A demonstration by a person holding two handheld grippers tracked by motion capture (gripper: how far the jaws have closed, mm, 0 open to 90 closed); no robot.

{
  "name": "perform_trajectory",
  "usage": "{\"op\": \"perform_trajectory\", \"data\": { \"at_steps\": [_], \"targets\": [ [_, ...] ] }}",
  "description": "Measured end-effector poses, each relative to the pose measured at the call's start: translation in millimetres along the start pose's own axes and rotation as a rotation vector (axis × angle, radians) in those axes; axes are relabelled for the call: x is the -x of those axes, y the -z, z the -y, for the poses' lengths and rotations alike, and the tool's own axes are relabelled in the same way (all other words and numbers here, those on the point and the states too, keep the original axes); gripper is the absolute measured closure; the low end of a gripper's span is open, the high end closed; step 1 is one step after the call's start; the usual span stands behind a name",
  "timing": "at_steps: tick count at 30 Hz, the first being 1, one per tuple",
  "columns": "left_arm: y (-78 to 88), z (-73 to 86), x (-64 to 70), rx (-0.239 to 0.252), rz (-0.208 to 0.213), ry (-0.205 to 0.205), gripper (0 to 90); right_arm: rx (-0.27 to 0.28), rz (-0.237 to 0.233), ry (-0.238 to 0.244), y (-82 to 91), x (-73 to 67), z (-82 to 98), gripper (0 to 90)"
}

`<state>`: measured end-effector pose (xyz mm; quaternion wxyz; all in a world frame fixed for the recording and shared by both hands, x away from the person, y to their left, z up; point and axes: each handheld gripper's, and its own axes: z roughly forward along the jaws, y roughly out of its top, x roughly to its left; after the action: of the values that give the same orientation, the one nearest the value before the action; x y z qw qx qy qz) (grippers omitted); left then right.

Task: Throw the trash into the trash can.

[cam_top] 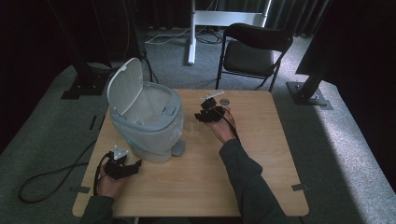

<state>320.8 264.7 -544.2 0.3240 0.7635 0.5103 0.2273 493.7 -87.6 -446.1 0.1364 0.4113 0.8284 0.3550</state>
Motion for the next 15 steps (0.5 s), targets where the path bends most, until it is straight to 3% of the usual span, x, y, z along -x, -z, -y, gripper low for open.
{"op": "perform_trajectory", "data": {
  "at_steps": [7,15],
  "targets": [
    [0.0,0.0,0.0,0.0,0.0,-0.001,28.9,-0.004,-0.022,-0.044,-3.4,5.7,6.5,64.0],
    [0.0,0.0,0.0,0.0,0.0,-0.001,28.9,-0.025,-0.062,-0.043,-5.2,7.6,13.9,68.3]
  ]
}}
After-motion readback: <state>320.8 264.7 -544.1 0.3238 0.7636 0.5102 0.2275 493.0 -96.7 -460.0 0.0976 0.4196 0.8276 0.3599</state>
